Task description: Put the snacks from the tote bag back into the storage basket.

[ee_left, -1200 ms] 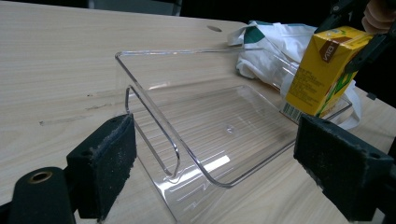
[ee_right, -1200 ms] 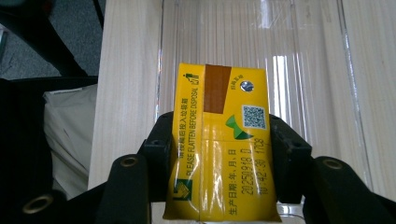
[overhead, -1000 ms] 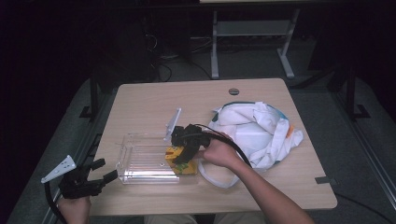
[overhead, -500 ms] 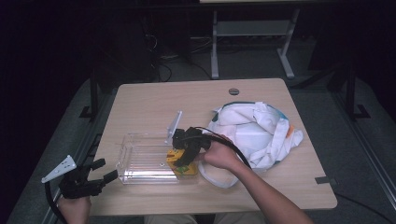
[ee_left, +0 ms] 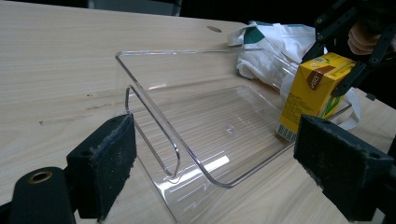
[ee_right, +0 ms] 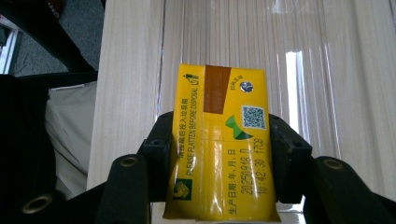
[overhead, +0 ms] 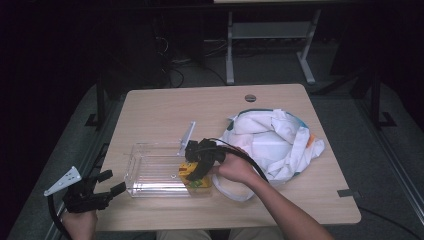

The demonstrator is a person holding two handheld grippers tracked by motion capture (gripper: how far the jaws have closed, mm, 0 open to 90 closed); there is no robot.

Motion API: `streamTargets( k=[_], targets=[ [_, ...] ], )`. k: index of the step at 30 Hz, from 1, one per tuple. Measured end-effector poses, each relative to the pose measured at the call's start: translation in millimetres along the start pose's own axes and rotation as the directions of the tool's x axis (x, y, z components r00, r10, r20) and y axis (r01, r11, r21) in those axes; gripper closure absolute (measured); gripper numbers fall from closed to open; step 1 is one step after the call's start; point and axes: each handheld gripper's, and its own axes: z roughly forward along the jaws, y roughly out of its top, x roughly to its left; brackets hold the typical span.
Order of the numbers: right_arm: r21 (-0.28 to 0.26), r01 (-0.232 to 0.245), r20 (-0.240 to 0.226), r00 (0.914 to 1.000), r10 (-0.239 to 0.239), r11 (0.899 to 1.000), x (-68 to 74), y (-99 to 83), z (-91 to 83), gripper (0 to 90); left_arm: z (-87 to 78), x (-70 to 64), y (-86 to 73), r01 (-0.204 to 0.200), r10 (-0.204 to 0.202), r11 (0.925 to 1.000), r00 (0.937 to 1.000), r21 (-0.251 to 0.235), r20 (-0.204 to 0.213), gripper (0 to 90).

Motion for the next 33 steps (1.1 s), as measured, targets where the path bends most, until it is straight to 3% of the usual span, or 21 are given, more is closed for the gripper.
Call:
streamTargets(
  k=[33],
  targets=[
    [-0.001,-0.007,-0.025,0.9996,0.007,1.000,1.3,-15.3,-2.2,49.0,-7.6,-1.1,-2.8,0.011,-0.011,0.9998,0.9998,-0.014,-0.018,12.8]
  ],
)
